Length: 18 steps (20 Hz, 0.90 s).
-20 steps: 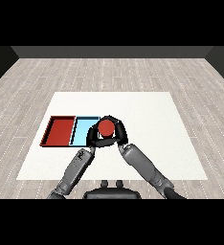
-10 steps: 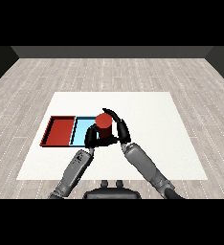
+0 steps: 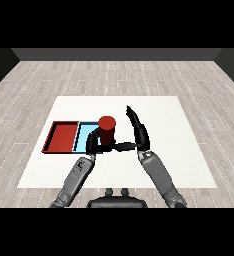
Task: Pick the red can and put it in the red box
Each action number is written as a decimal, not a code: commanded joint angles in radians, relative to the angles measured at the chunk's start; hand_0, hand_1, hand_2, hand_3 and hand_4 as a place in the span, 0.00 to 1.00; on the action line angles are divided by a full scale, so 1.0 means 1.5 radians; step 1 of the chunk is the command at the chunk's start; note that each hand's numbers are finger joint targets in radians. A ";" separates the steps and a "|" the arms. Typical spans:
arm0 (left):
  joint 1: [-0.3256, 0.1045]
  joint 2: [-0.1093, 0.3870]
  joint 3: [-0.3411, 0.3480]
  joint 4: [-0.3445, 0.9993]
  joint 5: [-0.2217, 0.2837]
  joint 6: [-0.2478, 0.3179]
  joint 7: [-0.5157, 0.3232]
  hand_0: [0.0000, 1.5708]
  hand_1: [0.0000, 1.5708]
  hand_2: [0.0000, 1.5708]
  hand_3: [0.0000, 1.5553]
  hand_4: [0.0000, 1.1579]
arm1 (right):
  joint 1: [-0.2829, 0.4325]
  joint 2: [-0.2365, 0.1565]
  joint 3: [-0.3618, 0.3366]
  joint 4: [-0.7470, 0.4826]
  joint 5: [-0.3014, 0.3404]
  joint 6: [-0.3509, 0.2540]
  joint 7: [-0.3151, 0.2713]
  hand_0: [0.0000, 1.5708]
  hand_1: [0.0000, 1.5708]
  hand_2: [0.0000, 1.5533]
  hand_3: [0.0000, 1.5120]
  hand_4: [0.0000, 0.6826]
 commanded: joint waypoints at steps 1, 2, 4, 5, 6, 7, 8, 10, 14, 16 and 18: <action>0.010 0.002 0.029 -0.021 -0.017 -0.006 0.016 1.00 1.00 1.00 0.96 0.97 | 0.055 0.004 -0.022 -0.035 -0.012 0.027 -0.031 0.00 0.00 0.00 0.00 0.00; 0.020 0.005 0.021 -0.035 -0.026 0.015 0.021 1.00 1.00 1.00 0.96 0.97 | 0.097 -0.012 -0.032 -0.072 -0.049 0.035 -0.055 0.00 0.00 0.00 0.00 0.00; 0.012 0.041 0.049 -0.028 -0.014 -0.016 0.021 1.00 1.00 1.00 0.95 0.97 | 0.165 -0.052 -0.058 -0.119 -0.092 0.073 -0.105 0.00 0.00 0.00 0.00 0.00; 0.004 0.036 0.049 -0.051 -0.030 0.001 0.052 1.00 1.00 1.00 0.95 0.96 | 0.143 -0.028 -0.043 -0.158 -0.041 0.027 -0.030 0.00 0.00 0.00 0.00 0.00; 0.009 0.035 0.067 0.000 -0.016 -0.019 -0.015 1.00 1.00 1.00 0.95 0.97 | 0.197 -0.075 -0.078 -0.152 -0.080 0.072 -0.085 0.00 0.00 0.00 0.00 0.00; -0.012 0.063 0.101 -0.002 -0.006 -0.033 0.020 1.00 1.00 1.00 0.95 0.97 | 0.164 -0.051 -0.101 -0.110 -0.095 0.067 -0.093 0.00 0.00 0.00 0.00 0.00; -0.022 0.073 0.125 0.023 0.001 -0.037 -0.001 1.00 1.00 1.00 0.95 0.97 | 0.233 -0.040 -0.067 -0.136 -0.078 0.050 -0.131 0.00 0.00 0.00 0.00 0.00; 0.004 0.126 0.153 0.004 0.004 -0.049 0.020 1.00 1.00 1.00 0.96 0.97 | 0.259 -0.084 -0.131 -0.186 -0.127 0.080 -0.117 0.00 0.00 0.00 0.00 0.00; -0.019 0.171 0.238 0.087 0.022 -0.054 0.000 1.00 1.00 1.00 0.98 0.98 | 0.327 -0.090 -0.171 -0.160 -0.147 0.088 -0.155 0.00 0.00 0.00 0.00 0.00; -0.016 0.211 0.259 0.117 0.026 -0.076 0.016 1.00 1.00 1.00 0.97 0.98 | 0.360 -0.092 -0.208 -0.114 -0.174 0.101 -0.197 0.00 0.00 0.00 0.00 0.00; 0.000 0.228 0.275 0.167 0.011 -0.068 0.001 1.00 1.00 1.00 0.97 0.98 | 0.336 -0.109 -0.252 -0.113 -0.198 0.106 -0.169 0.00 0.00 0.00 0.00 0.00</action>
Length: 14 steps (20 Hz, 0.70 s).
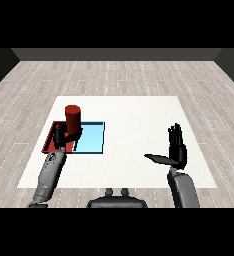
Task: Pick the red can and put it in the red box
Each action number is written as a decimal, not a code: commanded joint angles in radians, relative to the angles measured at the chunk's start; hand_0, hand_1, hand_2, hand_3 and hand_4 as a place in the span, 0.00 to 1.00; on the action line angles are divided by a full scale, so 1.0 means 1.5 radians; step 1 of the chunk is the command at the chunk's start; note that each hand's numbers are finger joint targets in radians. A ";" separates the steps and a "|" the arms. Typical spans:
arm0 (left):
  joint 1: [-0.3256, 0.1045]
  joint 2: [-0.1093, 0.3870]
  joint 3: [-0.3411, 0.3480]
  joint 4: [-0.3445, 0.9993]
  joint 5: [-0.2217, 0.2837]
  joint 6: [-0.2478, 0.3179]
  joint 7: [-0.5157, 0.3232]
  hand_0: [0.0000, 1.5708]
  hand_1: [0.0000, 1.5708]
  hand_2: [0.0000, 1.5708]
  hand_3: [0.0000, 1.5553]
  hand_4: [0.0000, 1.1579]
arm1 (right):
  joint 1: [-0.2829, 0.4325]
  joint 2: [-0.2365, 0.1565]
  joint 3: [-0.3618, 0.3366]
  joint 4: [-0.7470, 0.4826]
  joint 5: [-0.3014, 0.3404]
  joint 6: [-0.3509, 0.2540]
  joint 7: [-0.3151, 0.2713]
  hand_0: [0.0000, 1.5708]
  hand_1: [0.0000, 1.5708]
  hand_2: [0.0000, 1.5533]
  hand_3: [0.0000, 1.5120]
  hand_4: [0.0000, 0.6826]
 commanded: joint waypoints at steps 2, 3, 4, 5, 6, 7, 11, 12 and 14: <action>-0.008 0.067 0.072 0.142 -0.003 -0.017 -0.018 1.00 1.00 1.00 0.97 0.97 | 0.038 -0.038 -0.062 0.031 -0.029 0.032 -0.011 0.00 0.00 0.00 0.00 0.00; -0.007 0.082 0.091 0.168 0.011 -0.039 -0.040 1.00 1.00 1.00 0.96 0.95 | 0.045 -0.025 -0.078 0.059 -0.052 0.034 -0.022 0.00 0.00 0.00 0.00 0.00; -0.044 0.079 0.089 0.245 -0.007 -0.028 -0.042 1.00 1.00 1.00 0.97 0.94 | 0.035 -0.013 -0.075 0.114 -0.039 0.032 -0.057 0.00 0.00 0.00 0.00 0.00; -0.061 0.090 0.101 0.280 -0.002 -0.042 -0.047 1.00 1.00 1.00 0.96 0.93 | 0.059 -0.027 -0.066 0.063 -0.021 0.022 -0.018 0.00 0.00 0.00 0.00 0.00; -0.079 0.090 0.112 0.338 -0.002 -0.050 -0.075 1.00 1.00 1.00 0.96 0.92 | 0.026 -0.007 -0.053 0.073 0.003 -0.007 -0.016 0.00 0.00 0.00 0.00 0.00; -0.095 0.084 0.113 0.395 -0.014 -0.047 -0.107 1.00 1.00 1.00 0.96 0.89 | 0.041 -0.001 -0.049 0.071 -0.006 0.003 -0.025 0.00 0.00 0.00 0.00 0.00; -0.170 0.091 0.116 0.550 -0.043 -0.031 -0.101 1.00 1.00 1.00 0.97 0.88 | -0.006 -0.003 -0.067 0.160 0.015 -0.009 -0.053 0.00 0.00 0.00 0.00 0.00; -0.186 0.090 0.111 0.581 -0.065 0.004 -0.094 1.00 1.00 0.99 0.95 0.88 | 0.005 -0.001 -0.067 0.158 0.011 -0.005 -0.053 0.00 0.00 0.00 0.00 0.00; -0.188 0.061 0.107 0.634 -0.065 0.015 -0.049 1.00 1.00 0.93 0.86 0.80 | 0.003 -0.010 -0.083 0.170 0.000 0.000 -0.051 0.00 0.00 0.00 0.00 0.00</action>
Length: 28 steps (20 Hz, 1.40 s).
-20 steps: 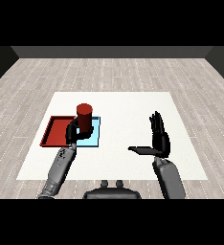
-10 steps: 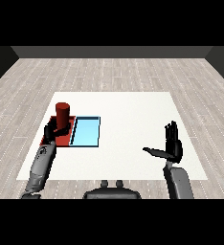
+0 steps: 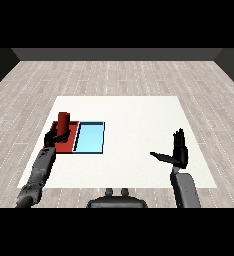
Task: Pick the red can and put it in the red box
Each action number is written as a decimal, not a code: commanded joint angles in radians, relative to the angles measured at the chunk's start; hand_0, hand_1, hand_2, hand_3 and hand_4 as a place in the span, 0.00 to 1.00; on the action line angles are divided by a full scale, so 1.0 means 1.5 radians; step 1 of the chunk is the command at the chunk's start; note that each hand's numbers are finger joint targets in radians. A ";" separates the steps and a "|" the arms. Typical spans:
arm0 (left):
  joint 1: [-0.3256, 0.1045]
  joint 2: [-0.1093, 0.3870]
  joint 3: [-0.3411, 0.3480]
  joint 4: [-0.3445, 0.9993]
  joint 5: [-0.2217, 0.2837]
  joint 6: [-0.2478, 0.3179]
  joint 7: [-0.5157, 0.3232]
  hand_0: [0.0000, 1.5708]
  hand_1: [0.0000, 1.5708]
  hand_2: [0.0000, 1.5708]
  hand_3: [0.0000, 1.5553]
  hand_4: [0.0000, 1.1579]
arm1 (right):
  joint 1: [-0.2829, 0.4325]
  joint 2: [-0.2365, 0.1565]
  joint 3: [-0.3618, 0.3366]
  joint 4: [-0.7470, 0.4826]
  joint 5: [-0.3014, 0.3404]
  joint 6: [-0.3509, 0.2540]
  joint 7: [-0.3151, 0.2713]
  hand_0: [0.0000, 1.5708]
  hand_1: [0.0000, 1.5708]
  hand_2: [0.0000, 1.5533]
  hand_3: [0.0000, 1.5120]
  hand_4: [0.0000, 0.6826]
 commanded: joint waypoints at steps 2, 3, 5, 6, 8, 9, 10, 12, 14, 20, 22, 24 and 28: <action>-0.047 -0.017 -0.029 0.168 -0.055 0.016 0.044 0.02 0.02 0.24 0.08 0.61 | -0.004 0.001 -0.003 0.028 0.018 -0.014 0.001 0.00 0.00 0.00 0.00 0.00; -0.063 -0.004 -0.041 0.191 -0.069 0.004 0.067 0.47 0.47 0.50 0.18 0.60 | -0.023 -0.007 -0.016 0.042 0.015 -0.010 -0.009 0.00 0.00 0.00 0.00 0.00; -0.088 -0.012 -0.022 0.231 -0.060 0.013 0.069 0.37 0.37 0.44 0.40 0.55 | -0.028 0.006 -0.009 0.068 0.028 -0.022 -0.017 0.00 0.00 0.00 0.00 0.00; -0.071 -0.029 -0.019 0.244 -0.062 0.034 0.046 0.36 0.36 0.42 0.37 0.55 | -0.011 -0.019 -0.032 0.041 0.001 0.003 -0.005 0.00 0.00 0.00 0.00 0.00; -0.075 -0.005 -0.002 0.259 -0.050 0.021 0.040 0.68 0.68 0.65 0.30 0.48 | -0.072 -0.011 -0.021 0.093 0.024 -0.013 -0.006 0.00 0.00 0.00 0.00 0.00; -0.062 -0.002 0.015 0.263 -0.035 0.002 0.004 0.68 0.68 0.65 0.29 0.46 | -0.046 0.000 -0.007 0.063 0.029 -0.018 -0.001 0.00 0.00 0.00 0.00 0.00; -0.080 0.020 -0.004 0.278 -0.056 -0.029 0.019 0.29 0.29 0.37 0.07 0.51 | -0.046 -0.004 -0.015 0.054 0.020 -0.015 0.005 0.00 0.00 0.00 0.00 0.00; -0.092 0.015 -0.032 0.309 -0.086 -0.023 0.069 0.00 0.00 0.00 0.00 0.54 | -0.040 0.002 -0.008 0.076 0.026 -0.011 -0.015 0.00 0.00 0.00 0.00 0.00; -0.089 0.029 -0.008 0.315 -0.067 -0.017 0.062 0.00 0.00 0.00 0.00 0.00 | -0.056 0.003 -0.020 0.094 0.018 -0.003 -0.034 0.00 0.00 0.00 0.00 0.00; -0.054 0.060 0.074 0.247 0.013 -0.080 -0.091 0.00 0.00 0.00 0.00 0.00 | -0.018 -0.007 -0.009 -0.003 0.019 0.000 0.004 0.00 0.00 0.00 0.00 0.00; -0.047 0.036 0.107 0.191 0.049 -0.058 -0.182 0.00 0.00 0.00 0.00 0.00 | -0.009 -0.017 -0.019 -0.013 0.007 0.015 -0.004 0.00 0.00 0.00 0.00 0.00; -0.049 0.032 0.156 0.130 0.105 -0.118 -0.272 0.00 0.00 0.00 0.00 0.00 | -0.029 -0.016 -0.001 -0.032 0.017 0.013 0.005 0.00 0.00 0.00 0.00 0.00; -0.066 -0.041 0.165 0.021 0.151 -0.235 -0.378 0.00 0.00 0.00 0.00 0.00 | -0.024 0.000 0.034 -0.044 -0.001 0.045 0.001 0.00 0.00 0.00 0.00 0.00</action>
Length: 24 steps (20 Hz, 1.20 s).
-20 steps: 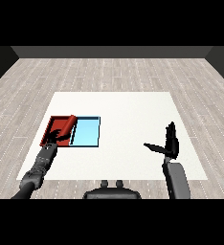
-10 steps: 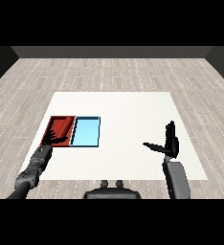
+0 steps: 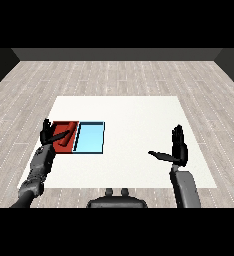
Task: Pick the red can and put it in the red box
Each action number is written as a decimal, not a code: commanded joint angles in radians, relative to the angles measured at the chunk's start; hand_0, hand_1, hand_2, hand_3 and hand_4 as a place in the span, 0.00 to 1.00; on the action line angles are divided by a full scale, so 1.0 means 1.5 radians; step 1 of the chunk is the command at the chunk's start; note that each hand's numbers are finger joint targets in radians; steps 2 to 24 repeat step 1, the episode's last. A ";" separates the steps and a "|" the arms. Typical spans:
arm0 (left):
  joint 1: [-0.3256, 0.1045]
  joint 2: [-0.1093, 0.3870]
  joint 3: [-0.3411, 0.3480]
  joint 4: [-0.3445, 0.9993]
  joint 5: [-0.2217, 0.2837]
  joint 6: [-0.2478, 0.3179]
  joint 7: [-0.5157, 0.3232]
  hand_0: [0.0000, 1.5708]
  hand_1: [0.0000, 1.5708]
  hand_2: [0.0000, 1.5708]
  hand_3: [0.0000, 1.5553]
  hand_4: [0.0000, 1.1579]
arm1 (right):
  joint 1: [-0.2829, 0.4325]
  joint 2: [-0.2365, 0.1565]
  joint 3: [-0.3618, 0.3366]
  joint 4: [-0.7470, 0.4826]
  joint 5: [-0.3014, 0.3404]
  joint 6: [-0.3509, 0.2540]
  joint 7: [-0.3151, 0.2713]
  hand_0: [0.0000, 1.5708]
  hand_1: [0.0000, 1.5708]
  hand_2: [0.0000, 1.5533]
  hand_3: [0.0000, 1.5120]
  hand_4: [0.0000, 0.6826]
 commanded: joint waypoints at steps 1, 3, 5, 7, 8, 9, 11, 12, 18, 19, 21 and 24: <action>0.016 -0.065 0.009 -0.106 0.040 -0.080 -0.129 0.00 0.00 0.00 0.00 0.00 | -0.003 0.010 0.033 -0.037 -0.019 0.030 0.008 0.00 0.00 0.00 0.00 0.00; 0.016 -0.065 0.009 -0.106 0.040 -0.080 -0.129 0.00 0.00 0.00 0.00 0.00 | -0.003 0.010 0.033 -0.037 -0.019 0.030 0.008 0.00 0.00 0.00 0.00 0.00; 0.016 -0.065 0.009 -0.106 0.040 -0.080 -0.129 0.00 0.00 0.00 0.00 0.00 | -0.003 0.010 0.033 -0.037 -0.019 0.030 0.008 0.00 0.00 0.00 0.00 0.00; 0.016 -0.065 0.009 -0.106 0.040 -0.080 -0.129 0.00 0.00 0.00 0.00 0.00 | -0.003 0.010 0.033 -0.037 -0.019 0.030 0.008 0.00 0.00 0.00 0.00 0.00; 0.016 -0.065 0.009 -0.106 0.040 -0.080 -0.129 0.00 0.00 0.00 0.00 0.00 | -0.003 0.010 0.033 -0.037 -0.019 0.030 0.008 0.00 0.00 0.00 0.00 0.00; 0.016 -0.065 0.009 -0.106 0.040 -0.080 -0.129 0.00 0.00 0.00 0.00 0.00 | -0.003 0.010 0.033 -0.037 -0.019 0.030 0.008 0.00 0.00 0.00 0.00 0.00; 0.016 -0.065 0.009 -0.106 0.040 -0.080 -0.129 0.00 0.00 0.00 0.00 0.00 | -0.003 0.010 0.033 -0.037 -0.019 0.030 0.008 0.00 0.00 0.00 0.00 0.00; 0.016 -0.065 0.009 -0.106 0.040 -0.080 -0.129 0.00 0.00 0.00 0.00 0.00 | -0.003 0.010 0.033 -0.037 -0.019 0.030 0.008 0.00 0.00 0.00 0.00 0.00; 0.016 -0.065 0.009 -0.106 0.040 -0.080 -0.129 0.00 0.00 0.00 0.00 0.00 | -0.003 0.010 0.033 -0.037 -0.019 0.030 0.008 0.00 0.00 0.00 0.00 0.00; 0.016 -0.065 0.009 -0.106 0.040 -0.080 -0.129 0.00 0.00 0.00 0.00 0.00 | -0.003 0.010 0.033 -0.037 -0.019 0.030 0.008 0.00 0.00 0.00 0.00 0.00; 0.016 -0.065 0.009 -0.106 0.040 -0.080 -0.129 0.00 0.00 0.00 0.00 0.00 | -0.003 0.010 0.033 -0.037 -0.019 0.030 0.008 0.00 0.00 0.00 0.00 0.00; 0.016 -0.065 0.009 -0.106 0.040 -0.080 -0.129 0.00 0.00 0.00 0.00 0.00 | -0.003 0.010 0.033 -0.037 -0.019 0.030 0.008 0.00 0.00 0.00 0.00 0.00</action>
